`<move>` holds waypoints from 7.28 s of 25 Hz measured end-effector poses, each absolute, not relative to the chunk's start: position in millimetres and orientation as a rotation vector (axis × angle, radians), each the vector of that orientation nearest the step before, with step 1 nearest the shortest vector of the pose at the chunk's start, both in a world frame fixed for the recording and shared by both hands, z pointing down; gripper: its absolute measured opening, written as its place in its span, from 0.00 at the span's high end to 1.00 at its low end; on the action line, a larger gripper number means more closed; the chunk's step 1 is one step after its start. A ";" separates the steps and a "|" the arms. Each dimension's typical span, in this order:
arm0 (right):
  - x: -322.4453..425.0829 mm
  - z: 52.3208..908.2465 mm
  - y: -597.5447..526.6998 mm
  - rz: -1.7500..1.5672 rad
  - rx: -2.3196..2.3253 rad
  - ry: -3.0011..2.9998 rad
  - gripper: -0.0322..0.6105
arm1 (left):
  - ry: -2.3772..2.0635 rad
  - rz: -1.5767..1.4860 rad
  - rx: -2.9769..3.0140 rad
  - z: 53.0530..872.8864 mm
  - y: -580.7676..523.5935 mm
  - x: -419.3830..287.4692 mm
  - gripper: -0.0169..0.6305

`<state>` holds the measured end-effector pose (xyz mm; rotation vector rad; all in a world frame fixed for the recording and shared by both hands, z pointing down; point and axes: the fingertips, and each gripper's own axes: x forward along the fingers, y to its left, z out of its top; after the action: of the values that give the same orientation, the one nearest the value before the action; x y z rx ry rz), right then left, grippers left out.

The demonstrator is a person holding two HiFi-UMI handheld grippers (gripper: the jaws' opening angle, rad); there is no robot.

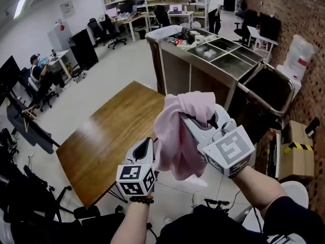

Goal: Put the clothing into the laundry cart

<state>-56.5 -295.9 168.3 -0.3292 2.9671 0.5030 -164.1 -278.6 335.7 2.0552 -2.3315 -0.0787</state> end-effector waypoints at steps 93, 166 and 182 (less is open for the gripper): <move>278.7 371.7 -849.6 -0.242 -1.556 3.487 0.52 | -1.603 0.103 2.717 310.1 -674.8 126.8 0.97; 184.6 218.6 -290.5 0.409 -1.533 2.784 0.95 | -1.289 -0.102 2.967 226.5 -304.6 135.3 0.97; 184.2 228.2 -280.7 0.399 -1.529 2.802 0.95 | -1.270 -0.095 2.975 228.2 -297.3 144.1 0.97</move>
<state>184.2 -280.7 228.2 -1.5287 2.8020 0.3988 144.1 -297.3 228.2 2.9746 -1.2696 -0.0946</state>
